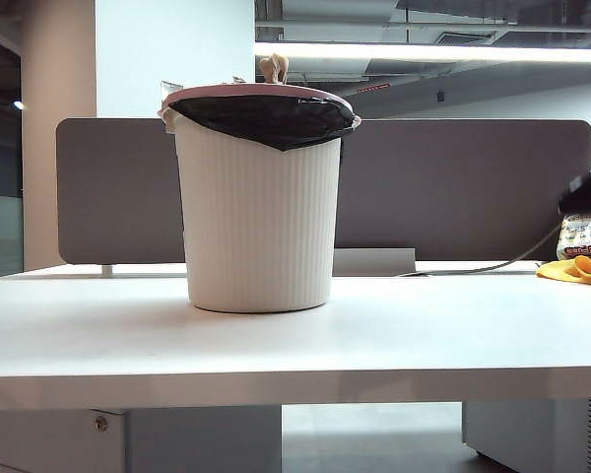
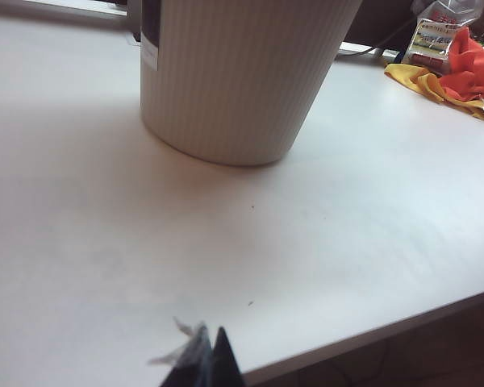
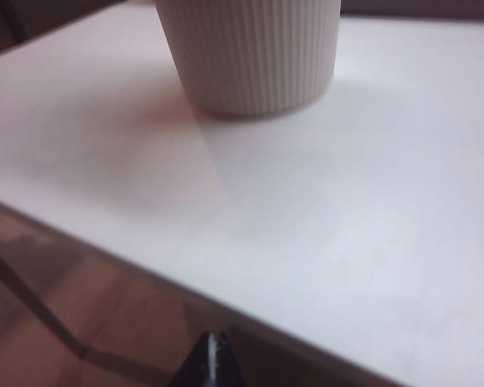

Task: Pick up all the trash on the table and put it in the trash can.

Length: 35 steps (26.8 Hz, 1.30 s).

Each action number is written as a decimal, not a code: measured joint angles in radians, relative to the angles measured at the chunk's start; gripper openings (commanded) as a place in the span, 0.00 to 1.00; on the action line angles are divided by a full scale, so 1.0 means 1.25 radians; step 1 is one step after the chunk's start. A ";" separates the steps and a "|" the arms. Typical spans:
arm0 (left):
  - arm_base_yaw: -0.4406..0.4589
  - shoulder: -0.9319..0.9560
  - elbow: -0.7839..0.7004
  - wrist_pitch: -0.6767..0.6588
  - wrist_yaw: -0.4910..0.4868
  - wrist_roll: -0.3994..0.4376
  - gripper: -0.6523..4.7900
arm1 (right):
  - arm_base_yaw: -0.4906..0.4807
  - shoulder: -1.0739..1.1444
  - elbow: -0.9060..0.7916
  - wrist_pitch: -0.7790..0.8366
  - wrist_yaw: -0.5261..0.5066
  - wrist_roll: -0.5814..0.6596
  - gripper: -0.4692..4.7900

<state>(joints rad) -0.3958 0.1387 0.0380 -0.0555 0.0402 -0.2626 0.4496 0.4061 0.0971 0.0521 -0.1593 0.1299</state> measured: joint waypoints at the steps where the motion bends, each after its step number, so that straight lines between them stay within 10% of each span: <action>1: 0.000 0.000 -0.010 0.013 0.000 0.000 0.11 | 0.000 0.000 -0.009 0.002 -0.006 0.001 0.09; 10: 0.000 0.000 -0.024 0.029 -0.055 0.148 0.11 | -0.001 0.002 -0.070 0.009 0.044 0.014 0.09; 13: 0.000 0.000 -0.024 -0.009 -0.055 0.154 0.12 | -0.001 0.001 -0.070 -0.034 0.043 0.026 0.24; 24: 0.010 -0.011 -0.024 -0.064 -0.049 0.159 0.12 | -0.009 -0.039 -0.070 -0.113 0.042 0.040 0.24; 35: 0.363 -0.109 -0.024 -0.062 -0.022 0.159 0.12 | -0.302 -0.323 -0.070 -0.083 0.044 0.040 0.24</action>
<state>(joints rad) 0.0586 0.0029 0.0074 -0.1329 0.0128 -0.0635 0.0727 0.0029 0.0090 -0.0521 -0.1040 0.1795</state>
